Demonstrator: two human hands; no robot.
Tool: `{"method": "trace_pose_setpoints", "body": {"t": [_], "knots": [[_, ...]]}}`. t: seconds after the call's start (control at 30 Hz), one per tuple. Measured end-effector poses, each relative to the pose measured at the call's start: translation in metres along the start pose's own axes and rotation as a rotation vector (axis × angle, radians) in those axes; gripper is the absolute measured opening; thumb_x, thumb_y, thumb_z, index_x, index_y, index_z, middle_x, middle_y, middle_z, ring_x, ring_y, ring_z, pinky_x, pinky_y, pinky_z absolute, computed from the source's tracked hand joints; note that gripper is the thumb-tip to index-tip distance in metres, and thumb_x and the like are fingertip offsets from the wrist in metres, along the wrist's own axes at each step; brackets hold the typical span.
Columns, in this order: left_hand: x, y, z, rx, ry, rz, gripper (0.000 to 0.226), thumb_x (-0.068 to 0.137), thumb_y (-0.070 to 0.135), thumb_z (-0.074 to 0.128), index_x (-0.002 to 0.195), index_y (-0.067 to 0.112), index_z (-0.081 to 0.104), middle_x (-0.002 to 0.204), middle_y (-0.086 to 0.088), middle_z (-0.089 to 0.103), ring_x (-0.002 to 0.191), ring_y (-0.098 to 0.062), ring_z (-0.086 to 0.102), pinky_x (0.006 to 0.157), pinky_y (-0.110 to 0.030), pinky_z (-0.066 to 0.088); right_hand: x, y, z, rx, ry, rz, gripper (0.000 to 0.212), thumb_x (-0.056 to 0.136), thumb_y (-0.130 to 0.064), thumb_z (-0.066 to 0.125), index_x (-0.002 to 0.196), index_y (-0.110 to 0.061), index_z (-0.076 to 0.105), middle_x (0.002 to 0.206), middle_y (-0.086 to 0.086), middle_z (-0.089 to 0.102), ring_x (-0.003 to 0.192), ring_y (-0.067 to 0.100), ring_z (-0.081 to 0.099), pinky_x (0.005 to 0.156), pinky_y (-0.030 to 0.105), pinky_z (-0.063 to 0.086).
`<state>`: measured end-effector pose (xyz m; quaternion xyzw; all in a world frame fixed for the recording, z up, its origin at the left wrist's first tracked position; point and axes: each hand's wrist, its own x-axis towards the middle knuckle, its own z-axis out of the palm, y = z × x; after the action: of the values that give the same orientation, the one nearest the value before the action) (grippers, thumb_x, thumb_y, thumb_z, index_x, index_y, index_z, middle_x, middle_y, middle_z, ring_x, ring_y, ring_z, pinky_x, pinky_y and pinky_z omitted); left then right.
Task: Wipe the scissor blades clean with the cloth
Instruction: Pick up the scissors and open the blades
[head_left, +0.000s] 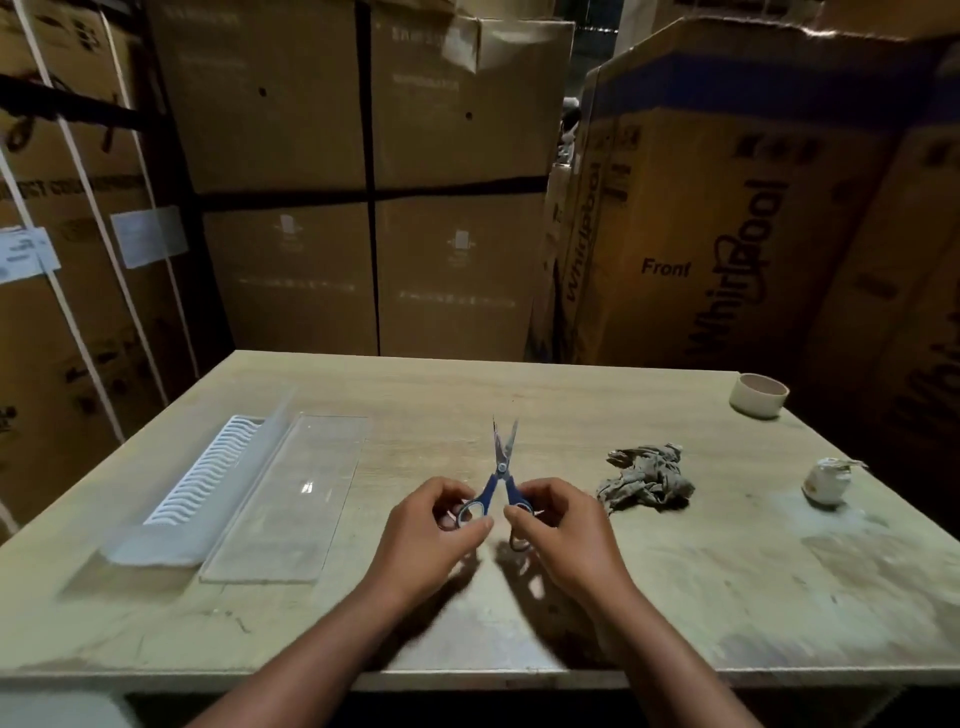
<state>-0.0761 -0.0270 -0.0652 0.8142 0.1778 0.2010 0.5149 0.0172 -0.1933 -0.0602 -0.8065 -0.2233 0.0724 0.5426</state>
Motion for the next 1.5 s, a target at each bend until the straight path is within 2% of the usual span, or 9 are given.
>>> {"method": "trace_pose_setpoints", "body": {"t": [0.17,0.27,0.4,0.47,0.57,0.83,1.1,1.33,1.5], "knots": [[-0.033,0.018,-0.013,-0.237,-0.213,-0.068,0.016,0.086,0.037,0.086,0.095,0.024,0.086,0.088,0.005,0.081,0.079,-0.007,0.069,0.077,-0.019,0.052,-0.039,-0.013,-0.007,0.259,-0.075,-0.029,0.016,0.092,-0.004,0.08,0.108,-0.008,0.078,0.091,0.012,0.082,0.076,0.018,0.076,0.068,0.029,0.061],[-0.047,0.023,-0.019,-0.209,-0.177,-0.107,0.021,0.089,0.039,0.083,0.09,0.019,0.086,0.062,0.013,0.06,0.058,-0.003,0.051,0.06,-0.017,0.04,-0.059,-0.016,-0.007,0.3,-0.077,-0.038,0.014,0.092,-0.003,0.08,0.105,-0.008,0.08,0.083,0.008,0.08,0.07,0.015,0.072,0.063,0.026,0.056],[-0.054,0.02,-0.026,-0.315,-0.137,-0.191,0.03,0.082,0.044,0.086,0.086,0.014,0.085,0.056,0.008,0.039,0.052,-0.012,0.031,0.052,-0.025,0.027,-0.073,-0.018,-0.01,0.384,-0.009,0.018,0.009,0.089,-0.009,0.084,0.096,-0.014,0.08,0.08,0.003,0.08,0.069,0.01,0.07,0.06,0.023,0.052],[-0.056,0.021,-0.026,-0.369,-0.151,-0.196,0.039,0.076,0.051,0.084,0.091,0.014,0.085,0.06,0.004,0.052,0.055,-0.013,0.045,0.056,-0.025,0.035,-0.074,-0.018,-0.014,0.414,0.046,0.009,0.009,0.088,-0.01,0.085,0.096,-0.01,0.081,0.083,0.003,0.082,0.071,0.006,0.071,0.062,0.019,0.052],[-0.054,0.023,-0.019,-0.49,-0.176,-0.204,0.039,0.079,0.045,0.079,0.095,0.009,0.084,0.094,-0.006,0.083,0.081,-0.015,0.073,0.071,-0.025,0.053,-0.072,-0.016,-0.02,0.453,0.117,-0.012,0.012,0.087,-0.008,0.086,0.094,-0.003,0.078,0.084,0.01,0.082,0.068,0.005,0.07,0.059,0.018,0.052],[-0.016,0.043,0.0,-0.89,-0.133,-0.317,0.039,0.084,0.03,0.075,0.097,-0.007,0.077,0.102,-0.028,0.081,0.079,-0.027,0.083,0.064,-0.024,0.066,-0.039,-0.006,-0.034,0.5,0.204,-0.023,0.012,0.086,-0.012,0.086,0.094,-0.007,0.078,0.084,0.014,0.08,0.066,0.015,0.067,0.057,0.027,0.053],[0.018,0.051,0.024,-0.826,0.141,-0.204,0.048,0.089,0.046,0.066,0.099,-0.001,0.071,0.085,-0.024,0.081,0.072,-0.031,0.082,0.06,-0.026,0.066,-0.013,-0.004,-0.023,0.54,0.263,-0.033,0.007,0.086,-0.008,0.086,0.091,-0.009,0.082,0.082,0.007,0.082,0.068,0.011,0.072,0.062,0.022,0.057],[0.031,0.037,0.046,-0.395,0.385,-0.184,0.051,0.106,0.064,0.027,0.097,0.018,0.049,0.069,-0.011,0.077,0.045,-0.022,0.067,0.048,-0.03,0.051,-0.014,0.007,0.006,0.4,0.228,-0.029,0.018,0.089,-0.006,0.083,0.095,-0.024,0.084,0.086,-0.006,0.083,0.08,0.009,0.079,0.073,0.026,0.063],[0.048,0.041,0.056,-0.375,0.432,-0.17,0.051,0.109,0.059,0.025,0.092,0.018,0.051,0.071,-0.006,0.064,0.057,-0.014,0.068,0.053,-0.028,0.049,-0.014,0.01,0.015,0.184,0.244,-0.185,0.026,0.084,-0.008,0.088,0.093,-0.032,0.081,0.088,-0.019,0.08,0.082,0.002,0.077,0.073,0.015,0.058]]}}
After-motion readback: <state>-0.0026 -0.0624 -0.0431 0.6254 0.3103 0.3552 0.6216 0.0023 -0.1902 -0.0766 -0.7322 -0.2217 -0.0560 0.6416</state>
